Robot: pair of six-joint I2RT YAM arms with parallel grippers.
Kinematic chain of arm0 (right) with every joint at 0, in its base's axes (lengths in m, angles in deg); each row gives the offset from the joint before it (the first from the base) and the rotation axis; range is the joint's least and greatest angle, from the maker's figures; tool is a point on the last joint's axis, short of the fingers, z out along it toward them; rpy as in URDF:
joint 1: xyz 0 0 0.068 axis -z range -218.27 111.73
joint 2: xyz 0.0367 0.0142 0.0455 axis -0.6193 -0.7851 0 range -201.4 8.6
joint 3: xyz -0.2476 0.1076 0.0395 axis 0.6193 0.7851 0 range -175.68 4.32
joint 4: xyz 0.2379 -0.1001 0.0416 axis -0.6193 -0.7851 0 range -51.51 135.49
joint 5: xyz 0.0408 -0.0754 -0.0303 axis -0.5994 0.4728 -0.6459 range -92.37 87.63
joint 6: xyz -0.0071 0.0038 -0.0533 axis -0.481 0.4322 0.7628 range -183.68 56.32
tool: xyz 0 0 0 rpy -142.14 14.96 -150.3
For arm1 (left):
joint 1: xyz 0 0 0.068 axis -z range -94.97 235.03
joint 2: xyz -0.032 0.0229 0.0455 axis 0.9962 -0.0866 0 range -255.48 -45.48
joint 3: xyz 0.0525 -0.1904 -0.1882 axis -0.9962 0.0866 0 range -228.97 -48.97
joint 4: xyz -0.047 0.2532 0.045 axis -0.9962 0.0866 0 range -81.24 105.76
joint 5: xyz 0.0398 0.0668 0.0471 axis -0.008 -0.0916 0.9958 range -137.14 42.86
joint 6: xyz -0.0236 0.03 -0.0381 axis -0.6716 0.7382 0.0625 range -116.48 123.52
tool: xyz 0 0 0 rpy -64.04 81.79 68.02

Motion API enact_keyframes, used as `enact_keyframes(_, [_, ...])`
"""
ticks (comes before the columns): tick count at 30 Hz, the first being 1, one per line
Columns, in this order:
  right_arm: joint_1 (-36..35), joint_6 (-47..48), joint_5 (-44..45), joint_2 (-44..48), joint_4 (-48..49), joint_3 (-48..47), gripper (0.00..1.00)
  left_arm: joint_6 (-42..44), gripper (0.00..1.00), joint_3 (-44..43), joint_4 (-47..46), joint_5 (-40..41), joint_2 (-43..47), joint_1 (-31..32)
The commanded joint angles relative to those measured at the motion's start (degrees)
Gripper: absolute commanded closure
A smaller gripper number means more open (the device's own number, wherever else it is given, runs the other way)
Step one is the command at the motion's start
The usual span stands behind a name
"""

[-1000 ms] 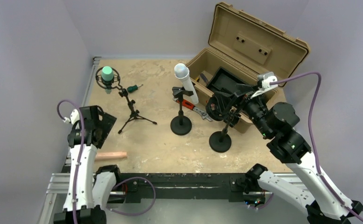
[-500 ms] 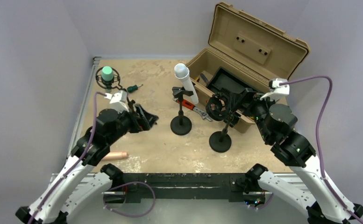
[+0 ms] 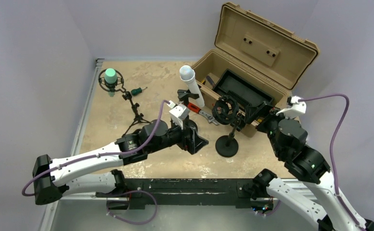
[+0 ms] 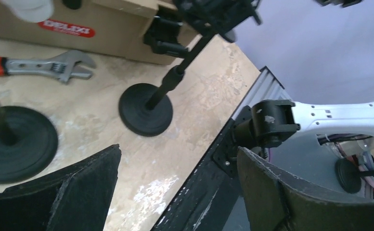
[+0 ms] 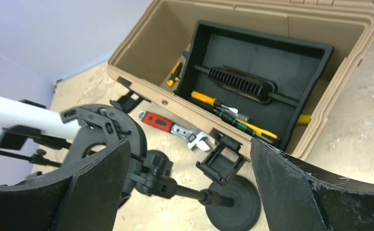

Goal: Remove the microphone from the stand

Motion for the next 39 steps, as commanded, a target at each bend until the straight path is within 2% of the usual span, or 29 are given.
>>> enact_keyframes(1, [-0.1, -4.2, -1.3, 1.8, -2.3, 2.1, 0.08, 4.1, 0.12, -5.3, -8.8, -0.3, -3.3, 3.4])
enact_keyframes(4, [-0.1, -3.4, -4.0, 3.5, -1.2, 1.9, 0.09, 6.6, 0.13, -5.8, -8.8, 0.8, -4.4, 5.3])
enact_keyframes(8, [-0.1, 0.9, -10.8, 6.1, 5.7, 2.7, 0.09, 8.4, 0.12, -5.9, -8.9, 0.8, -4.1, 5.6])
enact_keyframes(10, [-0.1, -0.3, -12.7, 5.1, 6.3, 2.4, 0.1, 9.0, 0.12, -6.2, -8.7, 0.9, -3.7, 5.6])
enact_keyframes(12, [-0.1, -2.1, -12.5, 3.6, 5.3, 2.3, 0.12, 9.3, 0.12, -6.5, -8.1, 1.1, -3.2, 5.6])
enact_keyframes(19, [-0.1, -6.6, -11.1, 4.2, 4.0, 4.7, 0.3, 10.5, 0.12, -6.1, -5.7, 2.9, -1.1, 5.6])
enact_keyframes(29, [-0.1, -8.3, -12.3, 1.7, 4.5, 7.2, 0.36, 10.7, 0.12, -4.8, -5.0, 3.3, 0.5, 5.6])
enact_keyframes(35, [-0.1, -9.7, -11.7, -1.4, 2.6, 8.1, 0.49, 11.7, 0.12, -4.1, -4.4, 4.1, 2.6, 5.6])
enact_keyframes(39, [-0.1, -12.1, -10.7, -3.9, -1.3, 7.6, 0.51, 13.0, 0.12, -4.2, -2.4, 4.9, 4.2, 5.6])
